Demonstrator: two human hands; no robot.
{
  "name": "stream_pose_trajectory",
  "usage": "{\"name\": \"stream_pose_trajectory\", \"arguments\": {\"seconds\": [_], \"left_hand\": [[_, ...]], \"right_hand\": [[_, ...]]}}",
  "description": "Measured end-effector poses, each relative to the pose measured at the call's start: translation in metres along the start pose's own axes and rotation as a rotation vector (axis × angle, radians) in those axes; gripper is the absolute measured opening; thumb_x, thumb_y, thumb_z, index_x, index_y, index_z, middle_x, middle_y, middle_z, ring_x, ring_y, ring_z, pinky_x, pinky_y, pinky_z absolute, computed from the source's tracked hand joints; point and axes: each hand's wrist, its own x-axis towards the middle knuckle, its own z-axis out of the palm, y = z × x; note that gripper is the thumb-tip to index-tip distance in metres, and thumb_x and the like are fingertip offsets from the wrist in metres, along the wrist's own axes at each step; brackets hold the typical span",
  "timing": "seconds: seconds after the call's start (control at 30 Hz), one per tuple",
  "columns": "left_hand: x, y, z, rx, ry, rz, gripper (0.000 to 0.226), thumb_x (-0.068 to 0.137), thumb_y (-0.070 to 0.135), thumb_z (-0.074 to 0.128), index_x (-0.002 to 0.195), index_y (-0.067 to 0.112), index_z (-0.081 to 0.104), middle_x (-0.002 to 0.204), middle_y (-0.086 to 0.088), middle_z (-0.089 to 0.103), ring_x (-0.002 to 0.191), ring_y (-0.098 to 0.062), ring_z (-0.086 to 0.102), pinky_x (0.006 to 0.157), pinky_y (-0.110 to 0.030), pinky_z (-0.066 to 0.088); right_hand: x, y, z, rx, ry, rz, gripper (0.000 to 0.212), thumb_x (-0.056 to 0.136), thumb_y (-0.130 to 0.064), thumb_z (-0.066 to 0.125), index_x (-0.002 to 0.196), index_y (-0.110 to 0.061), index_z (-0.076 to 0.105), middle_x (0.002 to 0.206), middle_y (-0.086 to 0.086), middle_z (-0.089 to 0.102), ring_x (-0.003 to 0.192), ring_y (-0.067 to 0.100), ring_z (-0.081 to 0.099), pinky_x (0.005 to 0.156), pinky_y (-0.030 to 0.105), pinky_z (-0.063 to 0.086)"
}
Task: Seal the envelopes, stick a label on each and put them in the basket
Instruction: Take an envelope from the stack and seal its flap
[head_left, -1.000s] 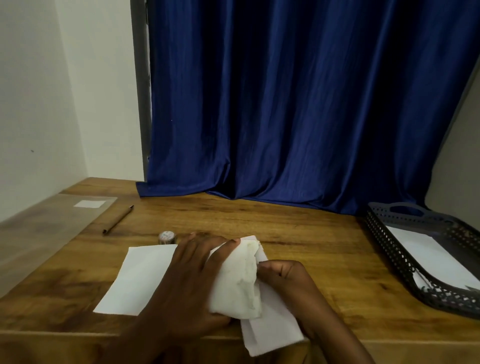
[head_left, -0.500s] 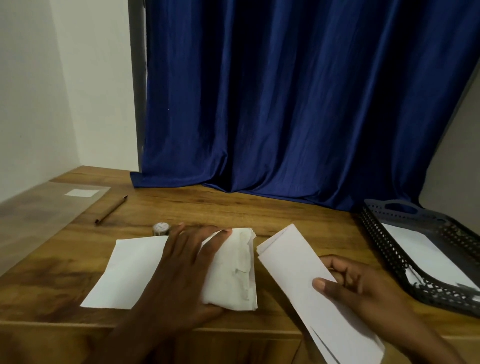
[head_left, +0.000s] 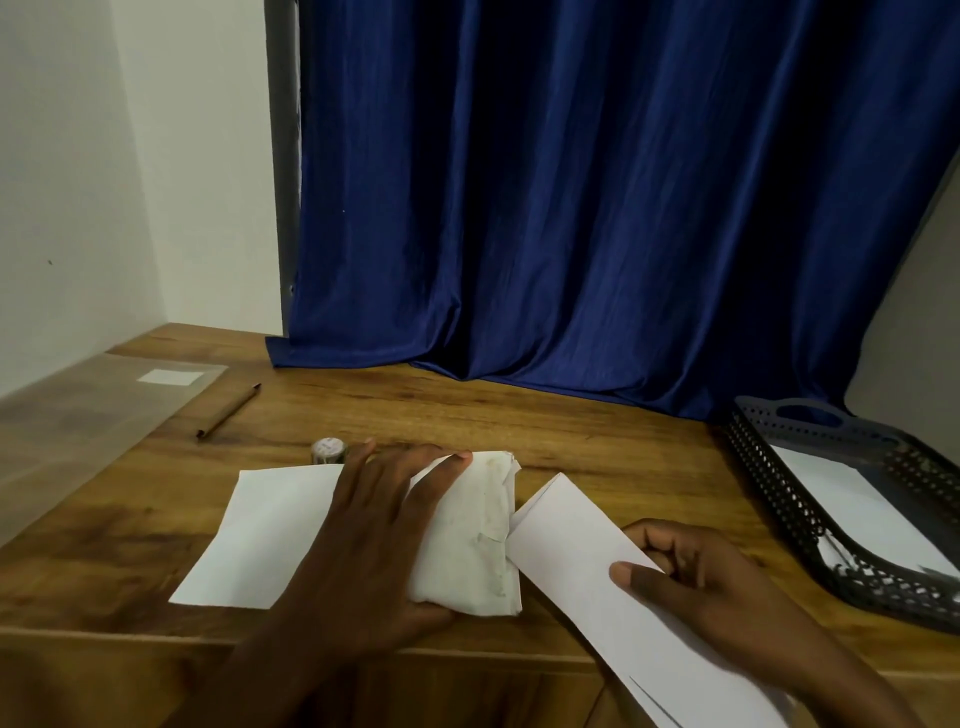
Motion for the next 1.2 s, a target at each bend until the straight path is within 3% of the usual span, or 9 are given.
{"name": "stream_pose_trajectory", "arguments": {"seconds": [0.3, 0.4, 0.5, 0.57, 0.67, 0.8, 0.9, 1.1, 1.2], "left_hand": [[0.002, 0.004, -0.005, -0.010, -0.010, 0.003, 0.119, 0.063, 0.078, 0.072, 0.157, 0.026, 0.021, 0.153, -0.002, 0.035, 0.142, -0.021, 0.033, 0.122, -0.051, 0.015], [0.002, 0.004, -0.004, -0.004, -0.021, 0.002, 0.120, 0.063, 0.079, 0.072, 0.157, 0.026, 0.019, 0.153, -0.004, 0.035, 0.141, -0.023, 0.035, 0.122, -0.051, 0.013], [0.002, 0.003, -0.004, -0.009, -0.029, -0.005, 0.120, 0.065, 0.081, 0.069, 0.158, 0.029, 0.015, 0.153, -0.004, 0.034, 0.141, -0.024, 0.035, 0.123, -0.049, 0.010], [0.001, 0.003, -0.004, -0.010, -0.028, 0.000, 0.120, 0.065, 0.081, 0.068, 0.159, 0.030, 0.013, 0.154, -0.004, 0.035, 0.142, -0.024, 0.035, 0.123, -0.051, 0.012], [0.002, 0.003, -0.004, -0.004, -0.031, 0.002, 0.119, 0.065, 0.081, 0.068, 0.158, 0.028, 0.016, 0.153, -0.006, 0.036, 0.141, -0.025, 0.036, 0.122, -0.054, 0.015], [0.002, 0.005, -0.006, 0.007, -0.026, 0.001, 0.116, 0.065, 0.079, 0.071, 0.155, 0.025, 0.021, 0.152, -0.007, 0.039, 0.140, -0.026, 0.038, 0.119, -0.061, 0.023], [0.003, 0.006, -0.008, 0.009, -0.034, -0.008, 0.116, 0.064, 0.078, 0.071, 0.155, 0.025, 0.023, 0.151, -0.008, 0.040, 0.139, -0.026, 0.040, 0.118, -0.061, 0.024], [0.002, 0.006, -0.007, 0.011, -0.047, -0.021, 0.117, 0.063, 0.078, 0.073, 0.155, 0.027, 0.021, 0.152, -0.007, 0.040, 0.139, -0.026, 0.040, 0.118, -0.061, 0.024], [0.002, 0.005, -0.006, 0.010, -0.047, -0.021, 0.117, 0.064, 0.079, 0.072, 0.155, 0.026, 0.021, 0.152, -0.008, 0.041, 0.139, -0.026, 0.041, 0.118, -0.062, 0.024]], "right_hand": [[0.011, -0.012, -0.006, -0.190, -0.137, -0.016, 0.013, 0.097, -0.035, 0.065, 0.106, -0.033, 0.074, 0.102, -0.007, 0.078, 0.091, 0.012, 0.075, 0.076, 0.028, 0.057], [0.014, -0.020, -0.013, -0.243, -0.178, -0.026, 0.022, 0.095, -0.043, 0.064, 0.113, -0.031, 0.072, 0.106, -0.008, 0.077, 0.096, 0.013, 0.074, 0.085, 0.041, 0.059], [0.017, -0.026, -0.017, -0.298, -0.192, -0.045, 0.029, 0.094, -0.049, 0.062, 0.111, -0.028, 0.072, 0.102, -0.006, 0.077, 0.092, 0.016, 0.074, 0.084, 0.046, 0.059], [0.021, -0.028, -0.018, -0.349, -0.188, -0.050, 0.028, 0.092, -0.052, 0.061, 0.097, -0.027, 0.072, 0.085, -0.008, 0.074, 0.074, 0.017, 0.068, 0.073, 0.040, 0.056], [0.028, -0.027, -0.019, -0.428, -0.187, -0.048, 0.027, 0.093, -0.048, 0.062, 0.078, -0.027, 0.067, 0.063, -0.014, 0.053, 0.059, 0.002, 0.047, 0.058, 0.025, 0.042], [0.034, -0.034, -0.024, -0.464, -0.237, -0.026, 0.029, 0.097, -0.041, 0.062, 0.075, -0.023, 0.063, 0.062, -0.014, 0.054, 0.058, -0.002, 0.049, 0.056, 0.019, 0.040], [0.036, -0.046, -0.030, -0.453, -0.271, -0.022, 0.025, 0.099, -0.036, 0.062, 0.075, -0.035, 0.068, 0.063, -0.018, 0.060, 0.059, -0.005, 0.054, 0.058, 0.011, 0.041], [0.041, -0.060, -0.031, -0.434, -0.320, -0.040, 0.047, 0.100, -0.027, 0.061, 0.057, -0.046, 0.061, 0.052, -0.022, 0.047, 0.050, -0.006, 0.044, 0.053, 0.008, 0.037], [0.041, -0.059, -0.028, -0.441, -0.370, -0.023, 0.049, 0.101, -0.025, 0.060, 0.058, -0.049, 0.063, 0.052, -0.025, 0.050, 0.050, -0.007, 0.047, 0.054, 0.006, 0.036]]}}
